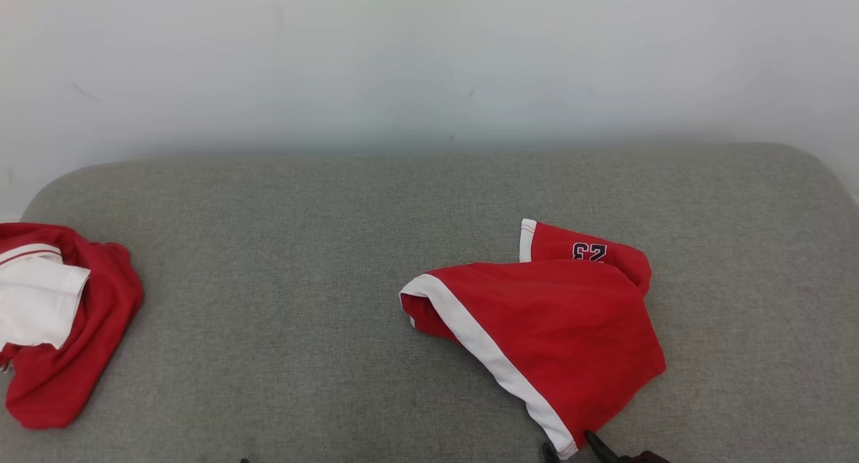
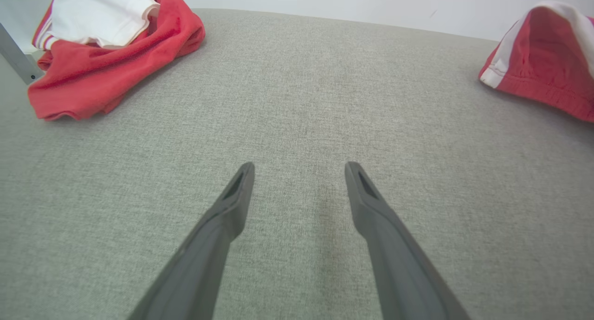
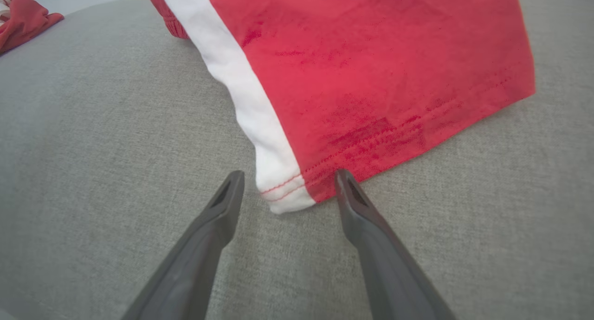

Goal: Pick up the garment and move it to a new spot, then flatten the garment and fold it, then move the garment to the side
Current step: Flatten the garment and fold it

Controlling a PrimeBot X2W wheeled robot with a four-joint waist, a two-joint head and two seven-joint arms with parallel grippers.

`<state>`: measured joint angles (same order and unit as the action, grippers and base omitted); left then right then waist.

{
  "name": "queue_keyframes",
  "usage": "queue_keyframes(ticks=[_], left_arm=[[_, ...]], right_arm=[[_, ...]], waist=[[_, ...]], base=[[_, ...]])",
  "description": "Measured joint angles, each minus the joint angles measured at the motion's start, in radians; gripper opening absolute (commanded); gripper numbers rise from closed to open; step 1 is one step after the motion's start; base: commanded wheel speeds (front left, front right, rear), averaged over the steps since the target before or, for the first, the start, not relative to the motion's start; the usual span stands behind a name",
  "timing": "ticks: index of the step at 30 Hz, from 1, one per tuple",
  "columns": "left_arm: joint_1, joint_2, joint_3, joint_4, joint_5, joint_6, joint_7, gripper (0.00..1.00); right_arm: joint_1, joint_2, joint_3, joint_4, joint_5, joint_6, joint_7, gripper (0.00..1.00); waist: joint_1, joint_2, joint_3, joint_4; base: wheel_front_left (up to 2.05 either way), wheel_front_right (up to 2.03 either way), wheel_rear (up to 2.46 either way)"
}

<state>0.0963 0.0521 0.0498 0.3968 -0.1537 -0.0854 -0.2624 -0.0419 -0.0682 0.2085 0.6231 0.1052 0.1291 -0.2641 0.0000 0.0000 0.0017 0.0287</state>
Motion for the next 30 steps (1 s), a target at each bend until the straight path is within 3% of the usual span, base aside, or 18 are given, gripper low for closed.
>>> queue_keyframes(ticks=[5,6,7,8,17,22,30], left_arm=[[-0.015,-0.001,-0.012,0.002,-0.006,-0.003,0.0,1.0],[-0.016,-0.001,-0.014,0.002,-0.006,-0.004,0.0,1.0],[-0.016,-0.001,-0.016,0.002,-0.006,-0.004,0.0,1.0],[-0.016,-0.001,-0.017,0.002,-0.008,-0.004,0.0,1.0],[-0.024,-0.001,-0.048,-0.001,-0.034,-0.004,0.0,1.0],[-0.038,-0.001,-0.099,-0.005,-0.041,-0.008,0.0,1.0],[-0.045,-0.001,-0.171,-0.004,-0.079,0.006,0.0,1.0]], right_arm=[[-0.012,0.004,-0.013,0.004,-0.02,0.0,0.0,1.0],[-0.012,0.005,-0.02,0.009,-0.024,0.0,0.0,0.82],[-0.012,0.006,-0.027,0.021,-0.025,0.0,0.0,0.25],[-0.014,0.007,-0.036,0.031,-0.025,0.0,0.0,0.0],[-0.026,0.003,-0.156,-0.069,-0.019,0.0,0.0,0.0],[-0.029,-0.045,-0.246,-0.157,-0.037,0.0,0.0,0.0],[-0.042,-0.163,-0.352,-0.188,-0.07,0.0,0.0,0.0]], waist=[[0.0001,0.0,0.003,0.013],[0.0,0.0,0.004,0.015],[0.0001,0.0,0.004,0.017],[0.0001,0.0,0.004,0.018],[0.0001,0.0,0.006,0.001],[0.0001,0.0,0.005,-0.026],[0.0001,0.0001,0.007,-0.068]], base=[[0.0,0.0,0.0],[0.0,0.0,0.0],[0.0,0.0,0.0],[0.0,0.0,0.0],[0.0,0.0,0.0],[0.0,0.0,0.0],[0.0,0.0,0.0]])
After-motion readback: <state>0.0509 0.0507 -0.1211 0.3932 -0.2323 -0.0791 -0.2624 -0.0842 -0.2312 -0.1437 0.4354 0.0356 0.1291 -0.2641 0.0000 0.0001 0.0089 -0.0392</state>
